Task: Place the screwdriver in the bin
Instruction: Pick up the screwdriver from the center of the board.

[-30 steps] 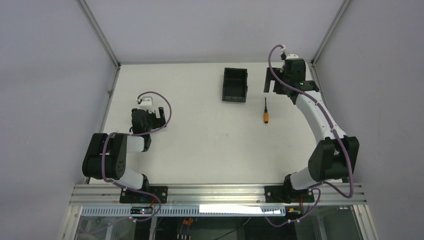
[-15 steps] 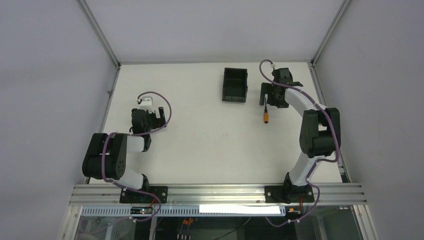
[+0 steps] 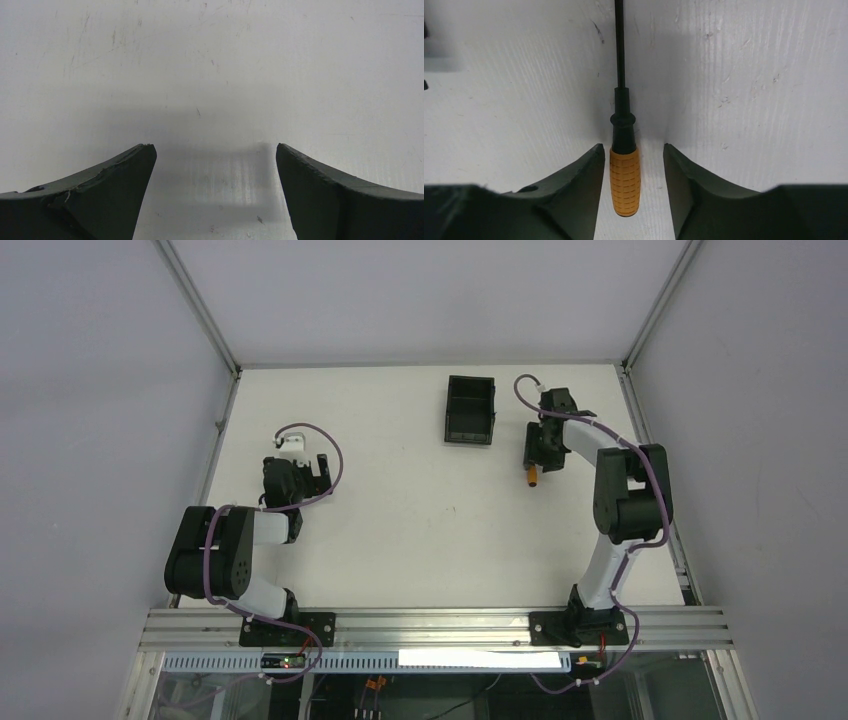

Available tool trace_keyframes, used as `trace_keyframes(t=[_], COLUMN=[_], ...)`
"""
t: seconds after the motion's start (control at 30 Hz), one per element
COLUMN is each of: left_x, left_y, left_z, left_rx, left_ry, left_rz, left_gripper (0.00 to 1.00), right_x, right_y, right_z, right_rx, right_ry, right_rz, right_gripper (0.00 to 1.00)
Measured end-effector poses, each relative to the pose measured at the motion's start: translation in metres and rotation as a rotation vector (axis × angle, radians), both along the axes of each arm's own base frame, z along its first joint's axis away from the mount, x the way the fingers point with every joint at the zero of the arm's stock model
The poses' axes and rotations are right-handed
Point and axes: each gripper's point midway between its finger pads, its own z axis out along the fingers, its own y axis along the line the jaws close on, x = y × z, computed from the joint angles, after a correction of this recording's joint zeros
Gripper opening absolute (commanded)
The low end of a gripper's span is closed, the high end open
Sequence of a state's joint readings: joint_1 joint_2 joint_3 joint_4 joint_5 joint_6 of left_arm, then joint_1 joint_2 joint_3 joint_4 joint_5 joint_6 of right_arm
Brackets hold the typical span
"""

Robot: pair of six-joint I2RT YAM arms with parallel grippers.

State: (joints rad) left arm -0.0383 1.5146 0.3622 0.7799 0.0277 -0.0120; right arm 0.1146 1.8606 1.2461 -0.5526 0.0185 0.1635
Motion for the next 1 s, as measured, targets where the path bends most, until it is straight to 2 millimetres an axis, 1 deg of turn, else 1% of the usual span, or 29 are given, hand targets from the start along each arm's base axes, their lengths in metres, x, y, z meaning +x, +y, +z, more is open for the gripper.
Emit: trace_keyframes(t=[0.1,0.23,0.3,0.47,0.57,0.63,0.7,0.73,0.83,0.9,1.0], left_x=[0.0,0.0,0.0,0.0,0.0,0.0,0.0,0.0,0.0,0.0,0.0], left_y=[0.0,0.0,0.0,0.0,0.0,0.0,0.0,0.0,0.0,0.0,0.0], left_z=[0.0,0.0,0.0,0.0,0.0,0.0,0.0,0.0,0.0,0.0,0.0], left_rx=[0.0,0.0,0.0,0.0,0.0,0.0,0.0,0.0,0.0,0.0,0.0], left_ry=[0.0,0.0,0.0,0.0,0.0,0.0,0.0,0.0,0.0,0.0,0.0], left_rz=[0.0,0.0,0.0,0.0,0.0,0.0,0.0,0.0,0.0,0.0,0.0], left_gripper=[0.99,0.99,0.99,0.99,0.99,0.99,0.99,0.99,0.99,0.99,0.99], right_x=[-0.002,-0.003,-0.004,-0.007,-0.008,-0.006,-0.001,0.0,0.008,0.01,0.013], right_y=[0.0,0.0,0.0,-0.002,-0.003,-0.003,-0.002,-0.002,-0.002,-0.002,-0.001], right_z=[-0.006,-0.006,-0.005,-0.002,0.006,0.019,0.04,0.046,0.078,0.096,0.117], right_rx=[-0.002,-0.005,-0.011,-0.024,-0.027,-0.027,-0.024,-0.023,-0.018,-0.015,-0.013], right_ry=[0.019,0.023,0.026,0.046,0.048,0.035,0.004,-0.007,-0.074,-0.105,-0.135], right_rz=[-0.002,-0.001,0.0,0.0,0.001,0.002,0.001,0.001,0.001,0.001,0.002], right_gripper=[0.35,0.17,0.1,0.06,0.04,0.03,0.03,0.03,0.03,0.03,0.03])
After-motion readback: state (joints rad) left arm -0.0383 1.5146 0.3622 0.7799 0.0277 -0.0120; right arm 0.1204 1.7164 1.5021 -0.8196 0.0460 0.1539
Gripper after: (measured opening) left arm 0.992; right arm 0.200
